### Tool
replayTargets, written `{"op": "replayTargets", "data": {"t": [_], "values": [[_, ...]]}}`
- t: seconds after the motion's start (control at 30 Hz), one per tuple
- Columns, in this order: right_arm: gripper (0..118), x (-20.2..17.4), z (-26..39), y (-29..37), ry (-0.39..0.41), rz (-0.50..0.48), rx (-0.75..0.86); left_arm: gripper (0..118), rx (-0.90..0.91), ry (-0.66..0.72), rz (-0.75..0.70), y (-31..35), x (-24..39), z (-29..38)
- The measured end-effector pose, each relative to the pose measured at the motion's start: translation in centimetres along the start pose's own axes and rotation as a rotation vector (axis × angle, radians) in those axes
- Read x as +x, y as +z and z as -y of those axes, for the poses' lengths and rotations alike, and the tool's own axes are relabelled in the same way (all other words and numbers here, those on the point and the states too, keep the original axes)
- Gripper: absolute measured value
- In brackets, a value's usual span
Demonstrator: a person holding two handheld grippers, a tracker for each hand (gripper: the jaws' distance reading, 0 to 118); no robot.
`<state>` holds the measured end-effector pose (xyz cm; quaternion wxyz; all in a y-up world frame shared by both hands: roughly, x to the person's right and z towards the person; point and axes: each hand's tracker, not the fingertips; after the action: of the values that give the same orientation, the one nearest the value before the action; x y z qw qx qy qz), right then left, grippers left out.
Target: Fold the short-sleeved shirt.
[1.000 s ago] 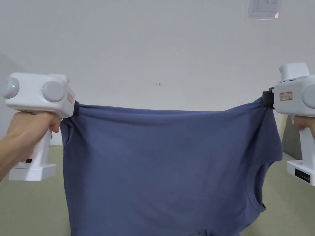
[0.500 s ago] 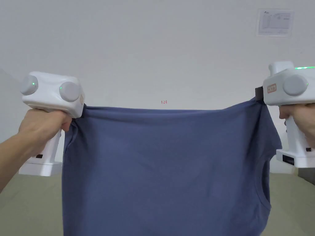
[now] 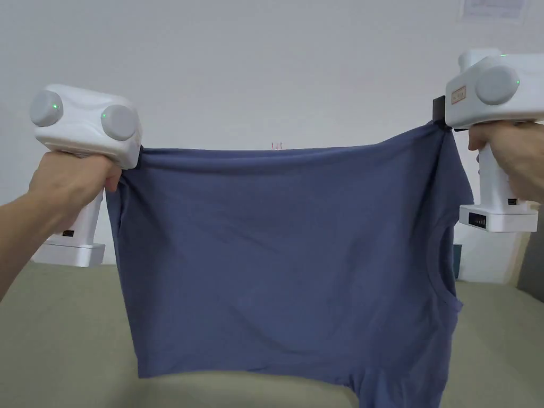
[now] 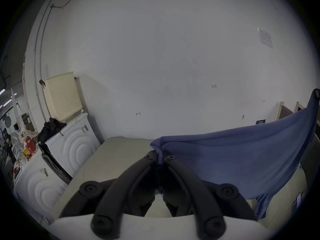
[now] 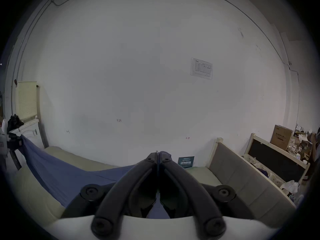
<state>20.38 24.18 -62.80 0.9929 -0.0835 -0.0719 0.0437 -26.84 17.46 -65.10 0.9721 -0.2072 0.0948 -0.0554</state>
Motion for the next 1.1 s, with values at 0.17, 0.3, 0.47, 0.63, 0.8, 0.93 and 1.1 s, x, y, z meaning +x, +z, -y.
{"op": "replayTargets", "data": {"t": [0.17,0.3,0.47,0.63,0.8,0.93,1.1], "values": [[1,-0.4,7.0,-2.6,-0.002,-0.014,-0.094,7,-0.049,-0.015,0.029,-4.0,1.1,4.6],[1,-0.3,14.3,-3.9,0.01,-0.017,-0.173,7,-0.122,-0.029,0.052,-6.4,2.3,10.0],[1,0.1,21.7,-3.3,0.007,-0.045,-0.255,7,-0.194,-0.041,0.079,-7.7,3.0,16.4],[1,0.2,27.3,-0.8,-0.001,-0.073,-0.323,7,-0.236,-0.04,0.093,-6.5,2.5,21.6],[1,0.4,31.8,4.8,0.018,-0.098,-0.348,7,-0.252,-0.06,0.124,-2.7,1.4,26.4],[1,0.9,35.2,10.1,-0.012,-0.114,-0.383,7,-0.286,-0.062,0.144,1.2,0.3,30.8],[1,1.8,39.0,17.0,-0.041,-0.128,-0.424,7,-0.318,-0.064,0.165,6.6,-1.6,35.6]]}}
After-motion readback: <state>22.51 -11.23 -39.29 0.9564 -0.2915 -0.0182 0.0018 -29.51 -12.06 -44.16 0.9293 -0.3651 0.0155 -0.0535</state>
